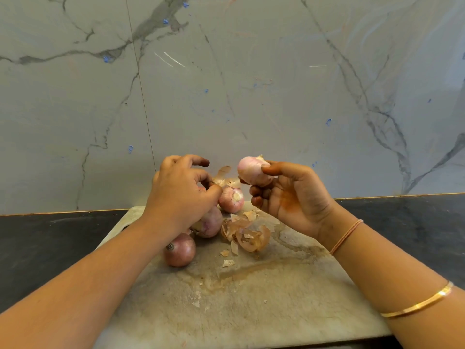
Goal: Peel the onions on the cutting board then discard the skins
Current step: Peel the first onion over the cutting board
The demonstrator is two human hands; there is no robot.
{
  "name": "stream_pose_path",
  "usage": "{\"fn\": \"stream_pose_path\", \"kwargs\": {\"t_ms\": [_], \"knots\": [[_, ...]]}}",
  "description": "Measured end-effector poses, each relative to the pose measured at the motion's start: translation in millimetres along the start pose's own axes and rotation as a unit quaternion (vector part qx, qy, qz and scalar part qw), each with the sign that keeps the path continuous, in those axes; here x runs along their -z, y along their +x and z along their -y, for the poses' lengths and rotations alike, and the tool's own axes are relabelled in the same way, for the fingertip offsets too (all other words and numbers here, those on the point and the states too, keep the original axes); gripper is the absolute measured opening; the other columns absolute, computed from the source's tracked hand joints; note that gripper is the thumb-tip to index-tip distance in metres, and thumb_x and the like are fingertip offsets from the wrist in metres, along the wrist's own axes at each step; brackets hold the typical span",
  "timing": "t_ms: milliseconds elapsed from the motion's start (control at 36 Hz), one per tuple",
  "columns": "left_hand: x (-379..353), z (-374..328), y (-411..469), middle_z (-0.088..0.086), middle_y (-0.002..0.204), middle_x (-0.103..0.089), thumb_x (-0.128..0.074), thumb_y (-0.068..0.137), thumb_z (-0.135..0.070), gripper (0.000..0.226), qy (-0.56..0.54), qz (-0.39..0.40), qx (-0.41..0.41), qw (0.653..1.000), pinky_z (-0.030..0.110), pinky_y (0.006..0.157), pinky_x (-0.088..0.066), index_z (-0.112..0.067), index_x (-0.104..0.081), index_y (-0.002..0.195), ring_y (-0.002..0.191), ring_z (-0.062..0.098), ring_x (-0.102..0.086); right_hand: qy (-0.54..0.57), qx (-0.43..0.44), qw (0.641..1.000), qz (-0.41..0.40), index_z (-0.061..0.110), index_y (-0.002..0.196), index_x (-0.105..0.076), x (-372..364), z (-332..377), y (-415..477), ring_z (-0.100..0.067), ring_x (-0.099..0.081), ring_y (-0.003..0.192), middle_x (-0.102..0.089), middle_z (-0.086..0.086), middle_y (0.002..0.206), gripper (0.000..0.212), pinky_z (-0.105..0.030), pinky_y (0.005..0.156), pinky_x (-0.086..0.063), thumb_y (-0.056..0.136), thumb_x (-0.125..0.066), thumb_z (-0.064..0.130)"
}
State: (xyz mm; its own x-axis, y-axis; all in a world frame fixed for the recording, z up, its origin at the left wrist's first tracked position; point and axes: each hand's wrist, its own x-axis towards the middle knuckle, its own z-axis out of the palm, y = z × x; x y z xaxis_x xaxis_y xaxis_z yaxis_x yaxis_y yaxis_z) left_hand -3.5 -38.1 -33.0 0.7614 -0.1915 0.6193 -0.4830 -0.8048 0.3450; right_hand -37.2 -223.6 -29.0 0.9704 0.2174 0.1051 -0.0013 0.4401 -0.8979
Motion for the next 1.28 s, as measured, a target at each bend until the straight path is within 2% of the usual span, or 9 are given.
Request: {"fn": "stream_pose_path", "kwargs": {"t_ms": [111,306,389,472,611,722,889,1028,1278], "knots": [[0.2,0.1,0.3,-0.018,0.129,-0.050,-0.059,0.083,-0.032,0.012,0.030,0.015,0.008,0.999,0.034,0.099,-0.023,-0.032,-0.060,0.071,0.124,0.014,-0.026,0.016,-0.001,1.000,-0.027,0.000,0.120,-0.055,-1.4,1.2,-1.0,-0.014,-0.053,0.062,-0.069,-0.016,0.089,0.038,-0.023,0.057,-0.048,0.090,-0.044,0.020],[1.5,-1.9,-1.3,-0.016,0.126,-0.052,-0.063,0.081,-0.046,0.018,0.045,-0.023,-0.006,0.999,0.032,0.094,-0.023,-0.033,-0.065,0.069,0.123,0.014,-0.030,-0.010,-0.001,0.998,-0.063,0.003,0.116,-0.056,-2.2,-0.6,-0.6,-0.012,-0.055,0.057,-0.069,-0.016,0.087,0.034,-0.023,0.057,-0.047,0.093,-0.048,0.026],[-0.6,-1.6,-1.8,-0.011,0.121,-0.053,-0.064,0.083,-0.028,0.006,0.010,-0.063,-0.058,0.996,0.026,0.091,-0.022,-0.027,-0.064,0.088,0.120,0.015,-0.032,-0.037,-0.005,0.997,-0.070,0.004,0.113,-0.059,-3.2,-1.8,-0.2,-0.012,-0.055,0.058,-0.069,-0.014,0.087,0.035,-0.024,0.059,-0.047,0.093,-0.051,0.032],[-2.5,-3.1,-3.3,-0.011,0.115,-0.052,-0.056,0.083,-0.016,0.018,-0.032,-0.080,-0.106,0.991,0.025,0.091,-0.023,-0.025,-0.062,0.097,0.118,0.013,-0.034,-0.071,-0.007,0.995,-0.073,0.005,0.111,-0.061,-3.9,-2.8,0.1,-0.012,-0.055,0.062,-0.070,-0.013,0.086,0.038,-0.024,0.061,-0.048,0.093,-0.052,0.037],[-0.8,-8.6,-6.0,-0.015,0.120,-0.044,-0.046,0.077,-0.052,0.042,-0.070,-0.067,-0.148,0.984,0.011,0.091,-0.021,-0.029,-0.059,0.111,0.117,0.003,-0.027,-0.106,-0.018,0.992,-0.058,0.008,0.106,-0.063,-4.6,-3.8,-0.3,-0.013,-0.055,0.065,-0.071,-0.009,0.079,0.036,-0.024,0.064,-0.047,0.092,-0.053,0.039],[-2.9,-7.7,-6.6,-0.013,0.128,-0.040,-0.049,0.074,-0.055,0.052,-0.068,-0.038,-0.179,0.981,0.016,0.095,-0.018,-0.033,-0.054,0.121,0.124,0.009,-0.025,-0.122,-0.025,0.991,-0.042,0.006,0.103,-0.064,-5.8,-5.0,-1.8,-0.011,-0.056,0.061,-0.068,-0.003,0.068,0.038,-0.023,0.062,-0.047,0.090,-0.054,0.040],[-4.7,-2.2,-4.4,-0.010,0.133,-0.041,-0.061,0.076,-0.041,0.038,-0.077,-0.045,-0.183,0.979,0.015,0.095,-0.016,-0.037,-0.052,0.113,0.122,0.003,-0.019,-0.140,-0.028,0.989,-0.031,0.009,0.100,-0.064,-7.0,-6.0,-3.4,-0.009,-0.055,0.057,-0.066,-0.001,0.064,0.032,-0.021,0.059,-0.048,0.093,-0.052,0.037],[-4.4,-2.0,-3.4,-0.011,0.133,-0.040,-0.049,0.075,-0.050,0.029,-0.079,-0.047,-0.189,0.978,0.017,0.095,-0.017,-0.043,-0.045,0.104,0.123,0.003,-0.019,-0.148,-0.032,0.988,-0.031,0.009,0.104,-0.065,-7.0,-6.0,-2.3,-0.011,-0.055,0.061,-0.068,-0.003,0.071,0.036,-0.024,0.063,-0.048,0.093,-0.052,0.040],[-4.9,-1.8,-3.2,-0.006,0.134,-0.047,-0.059,0.079,-0.039,0.016,-0.072,-0.060,-0.185,0.978,0.021,0.094,-0.020,-0.026,-0.064,0.086,0.121,0.004,-0.022,-0.125,-0.041,0.990,-0.046,0.005,0.110,-0.065,-4.9,-5.5,0.0,-0.012,-0.058,0.061,-0.070,-0.009,0.077,0.048,-0.024,0.062,-0.050,0.092,-0.051,0.047]]}}
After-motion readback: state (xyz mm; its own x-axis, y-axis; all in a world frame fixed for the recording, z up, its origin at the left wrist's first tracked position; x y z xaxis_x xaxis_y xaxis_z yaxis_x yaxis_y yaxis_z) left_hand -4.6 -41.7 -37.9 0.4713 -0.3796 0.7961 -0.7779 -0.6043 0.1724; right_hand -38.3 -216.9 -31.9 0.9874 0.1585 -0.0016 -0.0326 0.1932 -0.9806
